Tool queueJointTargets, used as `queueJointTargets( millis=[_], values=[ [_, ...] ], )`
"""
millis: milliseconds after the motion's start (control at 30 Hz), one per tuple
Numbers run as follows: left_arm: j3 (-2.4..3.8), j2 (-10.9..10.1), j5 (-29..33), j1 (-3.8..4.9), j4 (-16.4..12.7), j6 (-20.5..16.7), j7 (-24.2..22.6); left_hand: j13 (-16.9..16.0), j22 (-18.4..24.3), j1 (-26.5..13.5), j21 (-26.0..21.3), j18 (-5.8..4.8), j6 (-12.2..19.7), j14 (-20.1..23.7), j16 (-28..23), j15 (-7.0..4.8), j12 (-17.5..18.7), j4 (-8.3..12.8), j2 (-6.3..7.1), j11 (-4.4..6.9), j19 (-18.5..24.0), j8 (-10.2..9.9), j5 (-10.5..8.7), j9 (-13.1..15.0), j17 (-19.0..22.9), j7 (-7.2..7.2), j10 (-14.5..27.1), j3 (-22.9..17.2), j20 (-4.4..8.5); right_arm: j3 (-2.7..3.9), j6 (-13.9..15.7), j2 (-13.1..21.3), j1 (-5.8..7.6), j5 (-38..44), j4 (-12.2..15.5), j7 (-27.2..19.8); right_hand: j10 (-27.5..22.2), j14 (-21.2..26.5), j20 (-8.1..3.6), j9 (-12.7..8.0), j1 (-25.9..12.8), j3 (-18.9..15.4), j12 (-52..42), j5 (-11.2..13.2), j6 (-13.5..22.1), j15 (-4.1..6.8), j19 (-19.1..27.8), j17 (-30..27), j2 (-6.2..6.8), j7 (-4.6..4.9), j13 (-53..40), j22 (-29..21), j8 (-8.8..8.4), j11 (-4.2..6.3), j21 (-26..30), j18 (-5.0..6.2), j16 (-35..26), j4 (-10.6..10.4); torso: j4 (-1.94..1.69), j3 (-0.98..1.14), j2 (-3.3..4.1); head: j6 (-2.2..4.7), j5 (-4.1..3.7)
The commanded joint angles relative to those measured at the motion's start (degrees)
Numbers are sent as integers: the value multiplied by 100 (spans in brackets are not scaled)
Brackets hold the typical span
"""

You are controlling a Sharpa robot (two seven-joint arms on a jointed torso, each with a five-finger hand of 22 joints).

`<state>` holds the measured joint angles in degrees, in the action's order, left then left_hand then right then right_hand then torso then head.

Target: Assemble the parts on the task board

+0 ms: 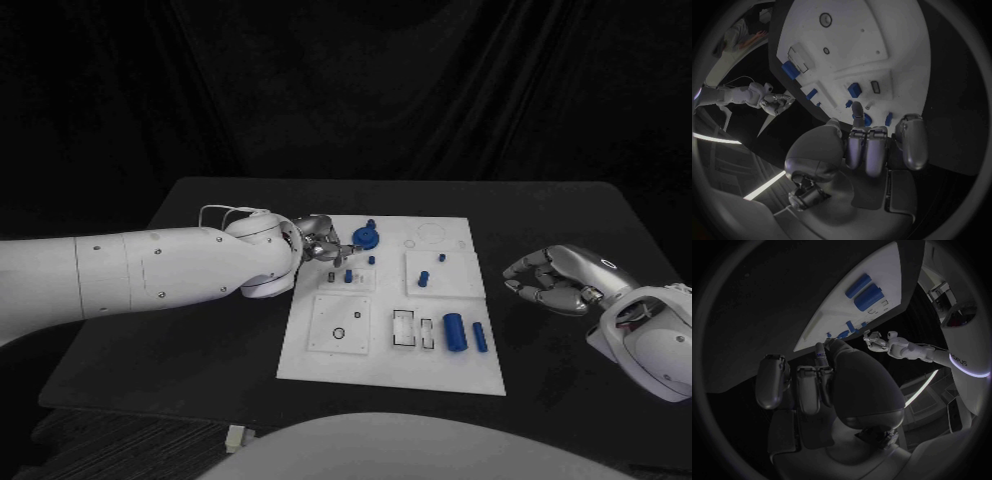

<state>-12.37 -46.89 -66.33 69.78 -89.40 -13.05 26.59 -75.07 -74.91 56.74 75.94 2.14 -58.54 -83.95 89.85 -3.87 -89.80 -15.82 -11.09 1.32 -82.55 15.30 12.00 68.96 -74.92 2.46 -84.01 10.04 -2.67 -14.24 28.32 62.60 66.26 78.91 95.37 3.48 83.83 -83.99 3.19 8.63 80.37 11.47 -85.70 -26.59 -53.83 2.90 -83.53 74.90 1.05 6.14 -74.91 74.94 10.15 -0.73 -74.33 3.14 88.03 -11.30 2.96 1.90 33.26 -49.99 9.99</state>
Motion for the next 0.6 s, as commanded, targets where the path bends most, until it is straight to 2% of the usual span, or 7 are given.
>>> queueJointTargets(
  millis=[33,167,200,267,400,500,600],
  values=[
    [7,-7,90,132,-5,334,-88,-1493,-1103,266,67,96,-23,-605,15,-3,-20,103,27,14,-45,-41,12,13,-1508,-30,-599,-58,4,4,133,5,-12,31,5,-25,141,-540,19,4,-2,41,-8,-14,-31,-5,0,1279,33,0,-802,1044,4,-24,-44,29,16,-8,2,0,2,-1,-14],
    [7,-19,92,348,-12,549,-53,-1493,-1129,731,166,76,-32,-605,15,-32,-20,304,126,45,-104,-64,15,19,-1508,-61,-599,-200,33,4,166,16,-12,31,16,-37,173,-540,18,2,-18,51,-34,-27,-32,-3,-49,1274,38,2,-838,1075,1,-21,-142,8,13,-5,-3,-1,12,-1,-37],
    [7,-21,93,406,-14,609,-30,-1493,-1131,768,173,75,-37,-605,15,-34,-20,321,140,47,-108,-65,15,19,-1508,-64,-599,-211,35,4,179,19,-12,31,20,-39,175,-516,17,0,-27,56,-32,-28,-29,1,-62,1177,36,0,-833,1082,-3,-14,-165,3,-63,-5,0,-2,18,-1,-43],
    [7,-19,90,509,-8,708,10,-1493,-1140,822,204,68,-43,-605,15,-39,-20,343,169,51,-125,-71,-11,17,-1508,-64,-599,-223,40,4,212,23,-11,31,30,-45,114,-332,-16,-6,-89,101,83,-31,-30,48,-55,402,41,-34,-659,1050,-15,33,-71,22,-697,6,0,-2,17,-1,-51],
    [7,56,-73,688,140,894,54,-1493,-1166,798,297,48,-70,-605,15,-46,-20,282,200,54,-178,-78,-182,15,-1508,-62,-599,-205,49,4,300,40,-11,31,66,-84,133,-328,-59,-3,-240,124,144,5,-67,96,-88,196,3,-66,-594,1053,-10,90,-81,14,-865,-57,-6,4,27,-1,-59],
    [8,133,-187,754,328,959,67,-1493,-1175,724,331,41,-100,-605,15,-46,-20,168,214,55,-196,-76,-369,21,-1508,-64,-599,-166,52,4,370,56,-11,31,106,-126,169,-334,-84,-1,-378,118,157,33,-107,119,-161,80,-33,-95,-590,1102,-10,125,-228,-20,-946,-137,-9,7,29,-1,-67],
    [8,232,-256,794,595,1012,97,-1493,-1184,701,364,33,-111,-605,15,-47,-20,125,225,55,-214,-73,-427,29,-1508,-64,-599,-149,53,5,430,63,-11,31,131,-169,216,-357,-103,21,-549,99,147,73,-183,137,-205,75,-65,-123,-620,1136,-40,150,-320,-42,-930,-249,11,-5,39,-1,-76]
  ],
)
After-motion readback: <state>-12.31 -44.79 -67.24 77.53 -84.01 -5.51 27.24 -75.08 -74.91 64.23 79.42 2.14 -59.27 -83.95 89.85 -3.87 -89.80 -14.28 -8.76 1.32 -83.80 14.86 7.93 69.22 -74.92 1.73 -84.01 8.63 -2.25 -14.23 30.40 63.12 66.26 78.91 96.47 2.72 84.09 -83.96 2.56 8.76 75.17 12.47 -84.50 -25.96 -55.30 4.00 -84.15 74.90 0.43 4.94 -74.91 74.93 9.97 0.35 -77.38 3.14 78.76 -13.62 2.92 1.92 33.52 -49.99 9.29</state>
